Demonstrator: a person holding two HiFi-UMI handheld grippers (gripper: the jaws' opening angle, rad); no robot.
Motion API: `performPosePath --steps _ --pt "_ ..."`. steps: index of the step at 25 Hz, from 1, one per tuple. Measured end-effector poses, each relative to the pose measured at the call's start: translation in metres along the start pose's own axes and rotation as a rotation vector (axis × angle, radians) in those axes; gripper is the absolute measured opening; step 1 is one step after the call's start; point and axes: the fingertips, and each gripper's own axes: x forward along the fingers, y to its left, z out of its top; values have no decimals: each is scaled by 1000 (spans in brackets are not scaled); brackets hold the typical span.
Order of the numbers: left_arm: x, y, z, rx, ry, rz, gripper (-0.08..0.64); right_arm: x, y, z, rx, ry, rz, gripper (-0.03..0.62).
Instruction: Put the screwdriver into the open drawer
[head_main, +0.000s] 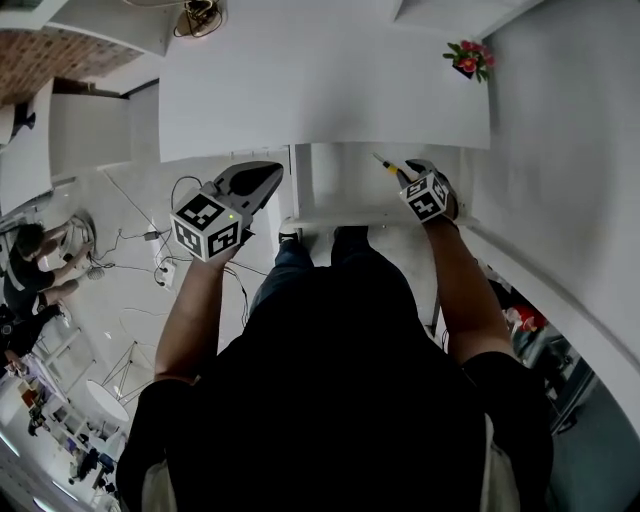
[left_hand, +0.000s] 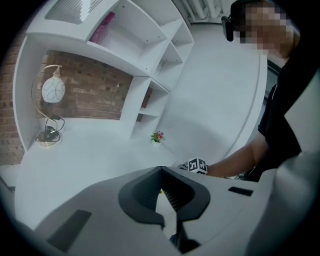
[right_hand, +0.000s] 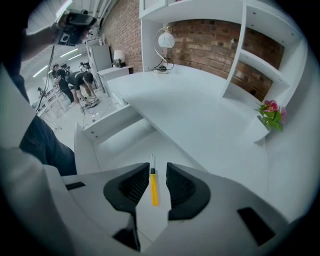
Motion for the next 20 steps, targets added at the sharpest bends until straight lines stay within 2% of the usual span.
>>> performPosePath --steps 14,17,20 --pt "17 -27 69 138 -63 -116 15 -112 -39 57 117 -204 -191 118" --pt "12 -30 81 147 -74 -123 15 -142 -40 73 127 -252 -213 118" --pt "5 -33 87 153 -78 -125 15 -172 -37 88 185 -315 -223 118"
